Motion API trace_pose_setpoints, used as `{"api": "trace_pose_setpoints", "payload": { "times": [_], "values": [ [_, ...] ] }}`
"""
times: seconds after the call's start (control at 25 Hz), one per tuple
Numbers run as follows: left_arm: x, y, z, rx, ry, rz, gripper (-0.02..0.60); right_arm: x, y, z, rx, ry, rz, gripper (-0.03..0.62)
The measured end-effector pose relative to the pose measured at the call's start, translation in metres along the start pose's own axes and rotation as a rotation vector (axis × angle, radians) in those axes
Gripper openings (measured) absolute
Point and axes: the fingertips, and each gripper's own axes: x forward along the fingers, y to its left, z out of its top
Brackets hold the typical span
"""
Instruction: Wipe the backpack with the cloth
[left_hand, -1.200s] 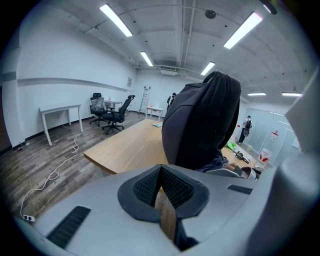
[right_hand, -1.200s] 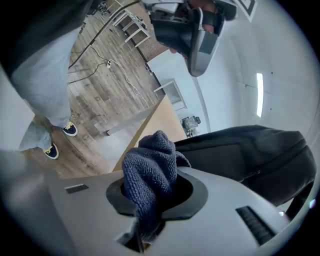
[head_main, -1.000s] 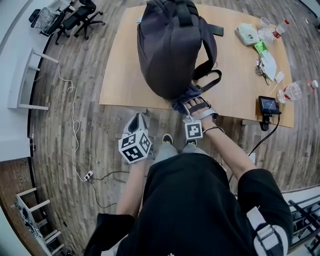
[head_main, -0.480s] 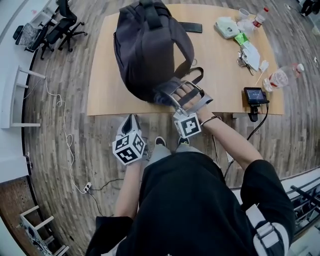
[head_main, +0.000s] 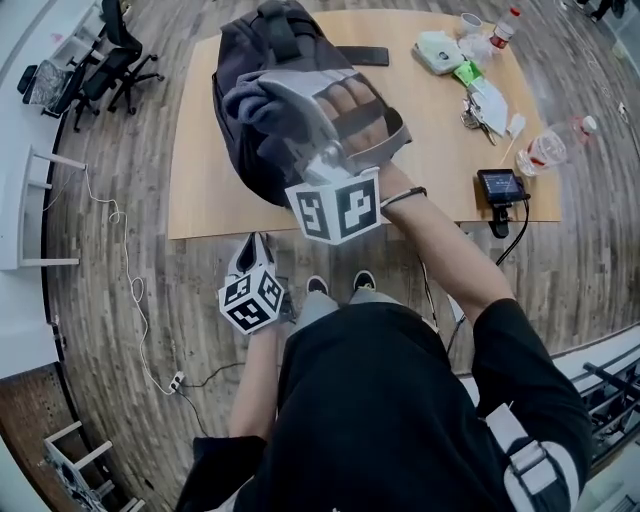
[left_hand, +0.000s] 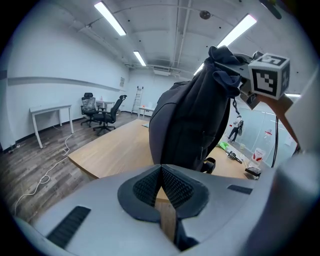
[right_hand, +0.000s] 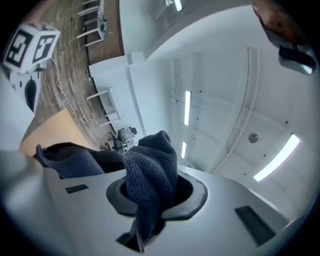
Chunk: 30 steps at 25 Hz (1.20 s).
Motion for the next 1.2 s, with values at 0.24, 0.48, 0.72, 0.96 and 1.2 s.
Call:
{"api": "trace_pose_setpoints", "payload": {
  "times": [0.24, 0.48, 0.72, 0.96, 1.2],
  "values": [
    [0.003, -0.001, -0.009, -0.015, 0.016, 0.005, 0.014, 0.012, 0.048, 0.041, 0.018, -0.044, 0.133, 0.067],
    [0.001, 0.008, -0.004, -0.019, 0.009, 0.021, 0.015, -0.002, 0.09, 0.048, -0.049, -0.046, 0.156, 0.069],
    [0.0, 0.009, -0.009, -0.024, 0.018, 0.021, 0.015, -0.03, 0.203, 0.032, -0.088, -0.011, 0.397, 0.069],
    [-0.007, 0.023, -0.011, -0.039, 0.016, 0.045, 0.014, -0.069, 0.311, -0.002, -0.138, 0.077, 0.593, 0.069],
    [-0.013, 0.033, -0.02, -0.056, 0.031, 0.065, 0.014, -0.112, 0.365, -0.03, -0.224, 0.082, 0.685, 0.069]
  ]
}}
